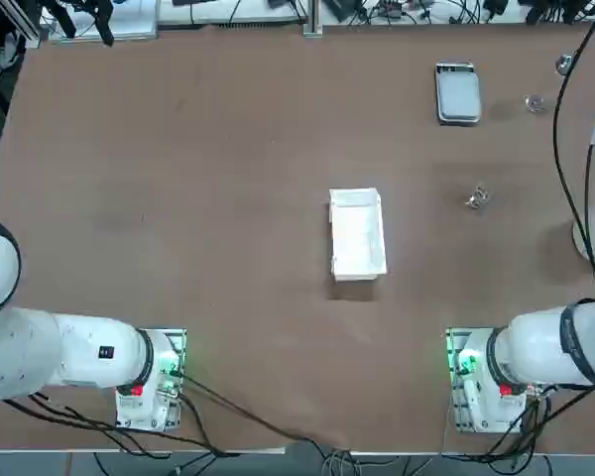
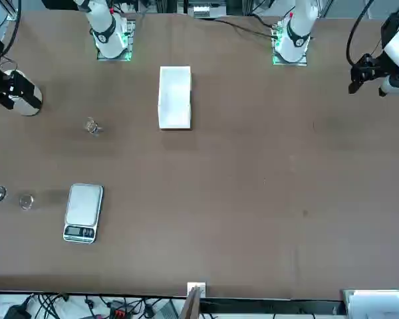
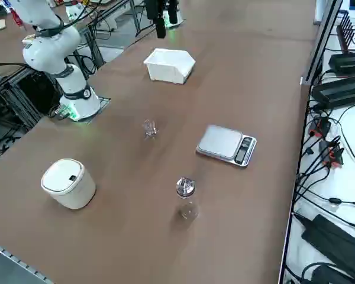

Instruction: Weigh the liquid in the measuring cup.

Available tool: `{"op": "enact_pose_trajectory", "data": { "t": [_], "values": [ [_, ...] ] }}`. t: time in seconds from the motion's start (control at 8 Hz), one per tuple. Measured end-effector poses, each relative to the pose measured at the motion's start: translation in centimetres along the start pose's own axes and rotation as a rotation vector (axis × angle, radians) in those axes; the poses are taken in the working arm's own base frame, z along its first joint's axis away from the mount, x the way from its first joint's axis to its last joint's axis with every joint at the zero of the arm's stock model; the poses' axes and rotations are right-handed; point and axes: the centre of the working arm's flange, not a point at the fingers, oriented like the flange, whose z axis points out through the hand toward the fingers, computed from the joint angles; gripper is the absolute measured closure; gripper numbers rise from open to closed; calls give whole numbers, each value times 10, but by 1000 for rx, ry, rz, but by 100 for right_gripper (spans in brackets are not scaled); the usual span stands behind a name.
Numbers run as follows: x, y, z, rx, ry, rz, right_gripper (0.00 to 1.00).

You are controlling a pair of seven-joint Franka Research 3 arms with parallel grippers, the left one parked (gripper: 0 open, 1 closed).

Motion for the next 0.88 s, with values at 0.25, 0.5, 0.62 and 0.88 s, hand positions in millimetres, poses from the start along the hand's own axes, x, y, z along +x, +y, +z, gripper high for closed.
{"op": "enact_pose_trajectory", "data": {
  "t": [0.25,0.5,0.62,0.88],
  "values": [
    [0,0,0,-5,1,0,0],
    [0,-8,0,-7,-1,89,0],
    [0,-25,4,-24,-6,173,0],
    [-2,-73,24,-79,-32,284,0]
  ]
}}
